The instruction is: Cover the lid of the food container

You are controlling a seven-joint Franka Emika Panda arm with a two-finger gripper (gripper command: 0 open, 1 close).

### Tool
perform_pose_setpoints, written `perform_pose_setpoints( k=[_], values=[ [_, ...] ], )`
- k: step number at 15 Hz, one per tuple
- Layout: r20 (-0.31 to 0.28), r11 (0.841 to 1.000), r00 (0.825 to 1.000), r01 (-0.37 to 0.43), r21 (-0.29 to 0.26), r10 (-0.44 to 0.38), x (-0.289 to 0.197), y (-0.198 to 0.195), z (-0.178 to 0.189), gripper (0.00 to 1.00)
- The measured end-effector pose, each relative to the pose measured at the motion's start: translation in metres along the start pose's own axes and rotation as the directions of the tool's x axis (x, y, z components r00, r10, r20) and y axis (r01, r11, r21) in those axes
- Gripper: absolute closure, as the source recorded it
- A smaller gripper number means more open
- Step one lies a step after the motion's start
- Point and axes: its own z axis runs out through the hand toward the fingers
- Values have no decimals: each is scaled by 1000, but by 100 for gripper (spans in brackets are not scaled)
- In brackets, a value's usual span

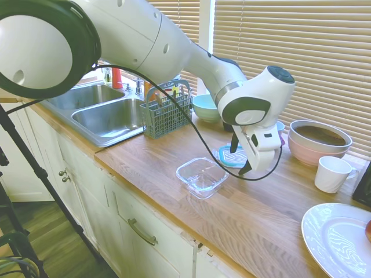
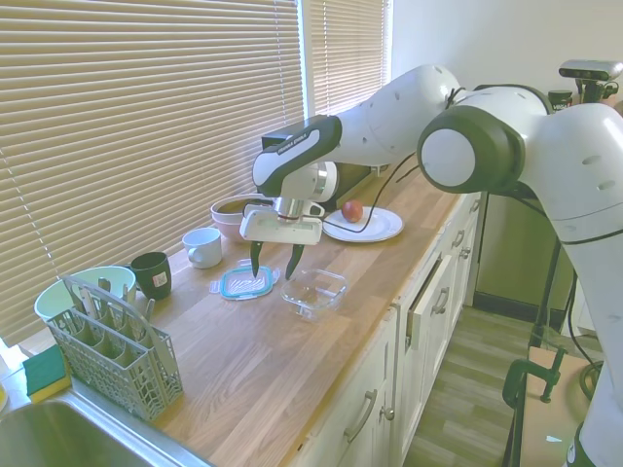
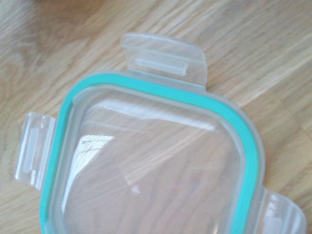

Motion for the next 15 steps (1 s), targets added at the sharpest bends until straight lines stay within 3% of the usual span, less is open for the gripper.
perform_pose_setpoints(
  k=[4,5,15],
  values=[
    [9,1000,1000,9,16,-9,-4,-12,6,0],
    [10,1000,1000,6,18,-7,-4,-14,7,100],
    [5,1000,1000,5,28,-5,-3,-19,13,100]
  ],
)
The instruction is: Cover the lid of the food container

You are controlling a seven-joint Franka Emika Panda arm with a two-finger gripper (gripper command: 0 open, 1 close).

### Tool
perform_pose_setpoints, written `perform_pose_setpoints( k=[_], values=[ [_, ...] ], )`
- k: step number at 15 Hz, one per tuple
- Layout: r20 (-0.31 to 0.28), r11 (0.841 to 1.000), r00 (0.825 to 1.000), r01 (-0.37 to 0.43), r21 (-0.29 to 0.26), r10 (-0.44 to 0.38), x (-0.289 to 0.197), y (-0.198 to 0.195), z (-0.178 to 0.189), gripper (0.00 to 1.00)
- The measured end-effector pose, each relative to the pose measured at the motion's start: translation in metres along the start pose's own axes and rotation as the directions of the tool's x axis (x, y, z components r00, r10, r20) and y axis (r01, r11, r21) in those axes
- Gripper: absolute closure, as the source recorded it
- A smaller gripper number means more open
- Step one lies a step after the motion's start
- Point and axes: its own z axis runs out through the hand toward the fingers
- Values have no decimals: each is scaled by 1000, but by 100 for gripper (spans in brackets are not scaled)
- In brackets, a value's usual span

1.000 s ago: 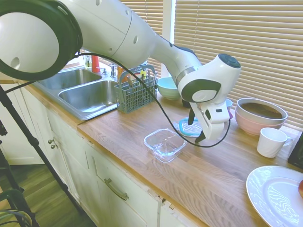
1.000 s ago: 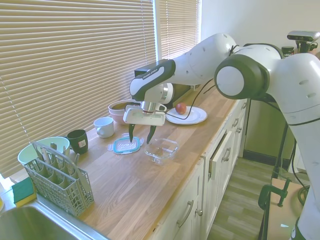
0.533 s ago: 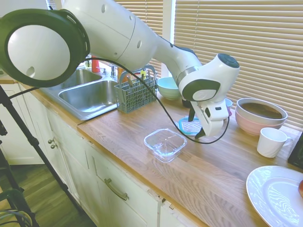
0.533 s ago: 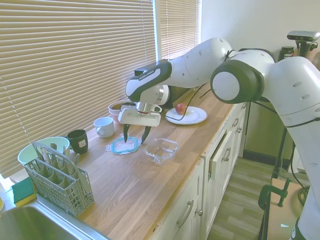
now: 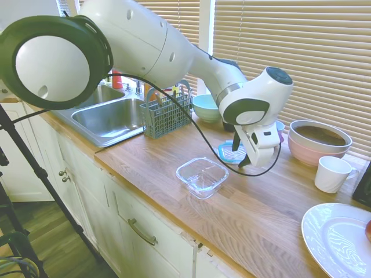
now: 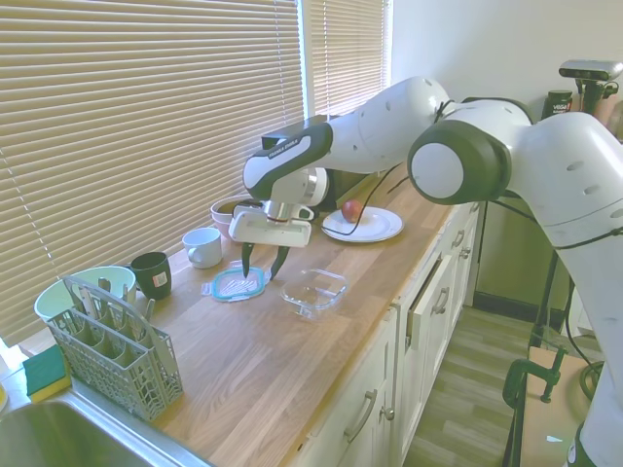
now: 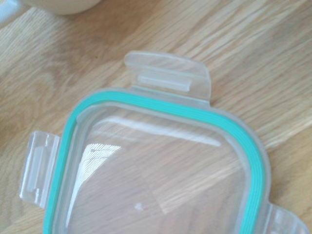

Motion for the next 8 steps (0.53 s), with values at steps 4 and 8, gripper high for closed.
perform_pose_setpoints(
  k=[4,8],
  values=[
    [-4,1000,1000,0,3,0,0,0,3,100],
    [-4,1000,1000,3,6,-3,0,-2,7,100]
  ],
)
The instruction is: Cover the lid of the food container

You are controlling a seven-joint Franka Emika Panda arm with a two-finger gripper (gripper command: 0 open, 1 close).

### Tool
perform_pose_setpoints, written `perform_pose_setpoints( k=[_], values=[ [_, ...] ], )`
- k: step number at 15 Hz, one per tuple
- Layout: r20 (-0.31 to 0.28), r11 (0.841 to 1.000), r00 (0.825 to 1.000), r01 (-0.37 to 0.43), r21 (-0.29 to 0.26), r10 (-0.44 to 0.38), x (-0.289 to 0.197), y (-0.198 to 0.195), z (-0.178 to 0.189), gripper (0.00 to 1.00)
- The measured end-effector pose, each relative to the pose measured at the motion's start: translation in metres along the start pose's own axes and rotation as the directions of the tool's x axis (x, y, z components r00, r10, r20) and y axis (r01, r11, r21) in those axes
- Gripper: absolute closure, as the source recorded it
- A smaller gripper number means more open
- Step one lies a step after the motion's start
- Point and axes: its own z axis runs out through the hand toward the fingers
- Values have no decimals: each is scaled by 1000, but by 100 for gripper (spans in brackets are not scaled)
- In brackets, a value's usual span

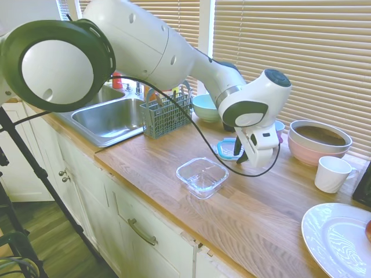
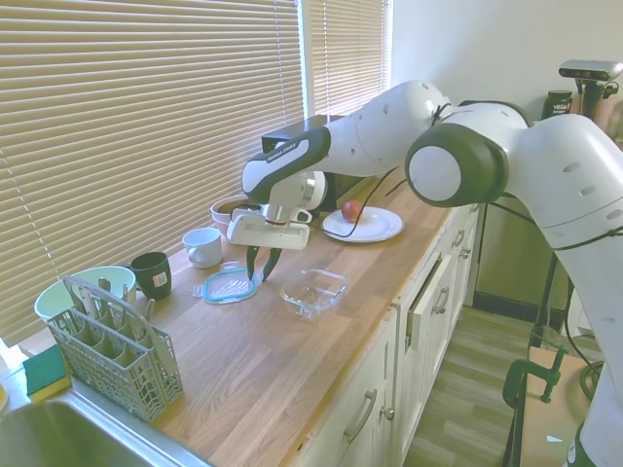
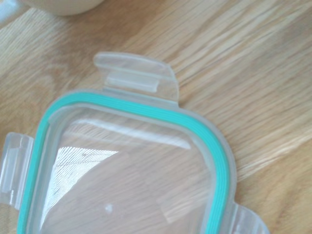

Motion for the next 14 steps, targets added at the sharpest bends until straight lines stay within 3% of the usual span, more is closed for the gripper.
perform_pose_setpoints(
  k=[9,14],
  values=[
    [-3,1000,1000,7,2,-7,-1,-3,0,100],
    [-46,1000,999,18,2,-18,8,-2,-11,100]
  ],
)
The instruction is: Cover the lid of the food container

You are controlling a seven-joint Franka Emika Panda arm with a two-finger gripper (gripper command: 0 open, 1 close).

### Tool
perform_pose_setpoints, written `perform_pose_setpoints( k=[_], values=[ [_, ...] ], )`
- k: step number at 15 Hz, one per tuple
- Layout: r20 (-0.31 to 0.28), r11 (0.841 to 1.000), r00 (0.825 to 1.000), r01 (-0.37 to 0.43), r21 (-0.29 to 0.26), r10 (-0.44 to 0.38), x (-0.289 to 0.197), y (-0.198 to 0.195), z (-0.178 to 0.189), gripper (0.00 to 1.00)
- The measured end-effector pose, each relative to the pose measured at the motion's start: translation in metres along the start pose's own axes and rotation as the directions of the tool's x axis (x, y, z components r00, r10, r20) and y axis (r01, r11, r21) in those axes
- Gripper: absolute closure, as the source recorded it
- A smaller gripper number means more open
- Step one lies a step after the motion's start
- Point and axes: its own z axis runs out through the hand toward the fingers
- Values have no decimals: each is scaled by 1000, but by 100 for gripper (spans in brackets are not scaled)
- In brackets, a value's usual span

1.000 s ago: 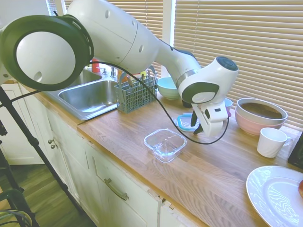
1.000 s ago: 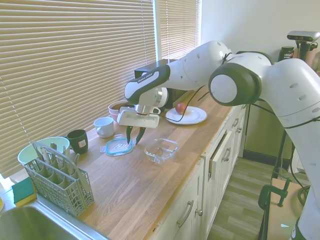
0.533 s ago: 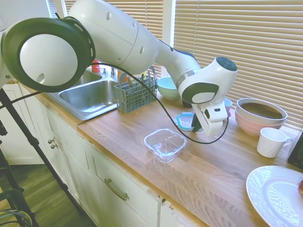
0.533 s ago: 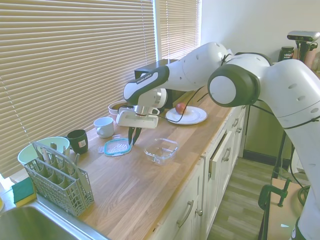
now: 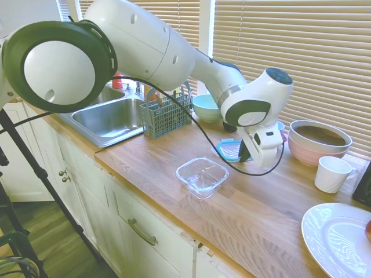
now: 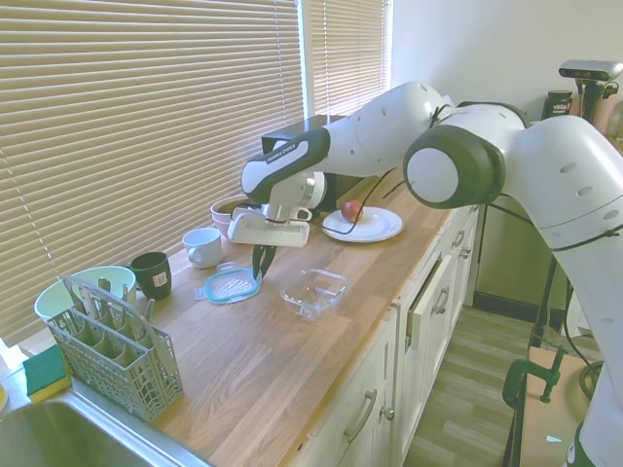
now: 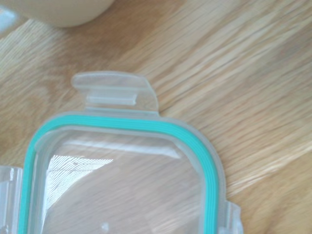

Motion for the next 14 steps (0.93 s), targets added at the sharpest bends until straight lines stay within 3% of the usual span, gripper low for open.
perform_pose_setpoints(
  k=[14],
  values=[
    [-109,999,994,28,31,-24,1,9,-106,100]
  ],
)
